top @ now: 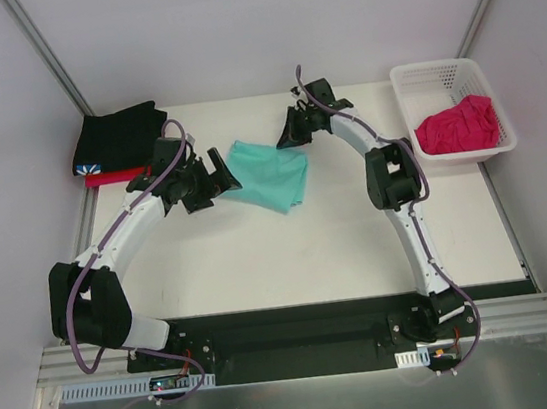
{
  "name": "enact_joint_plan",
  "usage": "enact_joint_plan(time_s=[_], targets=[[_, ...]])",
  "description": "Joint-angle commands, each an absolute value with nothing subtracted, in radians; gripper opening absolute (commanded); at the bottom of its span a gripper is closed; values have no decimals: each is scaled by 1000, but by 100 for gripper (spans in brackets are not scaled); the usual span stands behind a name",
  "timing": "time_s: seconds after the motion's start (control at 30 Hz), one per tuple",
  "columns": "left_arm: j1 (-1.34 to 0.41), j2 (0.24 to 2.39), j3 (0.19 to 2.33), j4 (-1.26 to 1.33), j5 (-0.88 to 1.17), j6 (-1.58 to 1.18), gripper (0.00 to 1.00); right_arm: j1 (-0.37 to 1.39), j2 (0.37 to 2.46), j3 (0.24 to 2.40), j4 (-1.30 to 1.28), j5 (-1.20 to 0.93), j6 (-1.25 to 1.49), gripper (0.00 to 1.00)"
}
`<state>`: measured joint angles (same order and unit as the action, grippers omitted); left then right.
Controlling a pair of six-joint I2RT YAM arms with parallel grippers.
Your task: Fold and stack the t-shirts
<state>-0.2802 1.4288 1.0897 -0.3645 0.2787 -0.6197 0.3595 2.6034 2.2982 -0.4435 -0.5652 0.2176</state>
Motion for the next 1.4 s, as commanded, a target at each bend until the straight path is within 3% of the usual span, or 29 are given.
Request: enact_joint_plan(time_s=[0.0, 0.13, 0.3, 0.47, 0.6, 0.87, 1.03, 1.37], targets=[[-278, 1416, 1123, -393, 294, -604, 99, 341, 2574, 2365, -345, -609, 138, 1], [-276, 1417, 1129, -393, 279, -591, 99, 316, 2550, 2388, -360, -621, 135, 2], [-268, 1499, 1216, -385, 244, -542, 99, 313, 2332, 2183, -431, -627, 111, 8], [-230, 1672, 1389, -380, 275, -476, 99, 311, 2122, 1859, -495, -612, 117, 25], [-201, 1805, 1491, -361, 360, -462, 99, 316, 1942, 1628, -489, -560, 101, 26], [-190, 1991, 1548, -238, 449, -460, 99, 314, 1712, 1424, -557, -526, 49, 27], [-192, 2042, 1533, -164, 514, -520, 99, 314, 1655, 1381, -598, -506, 26, 27], [-261, 1838, 1169, -37, 477, -629, 99, 314, 1649, 1359, -621, -482, 63, 23]])
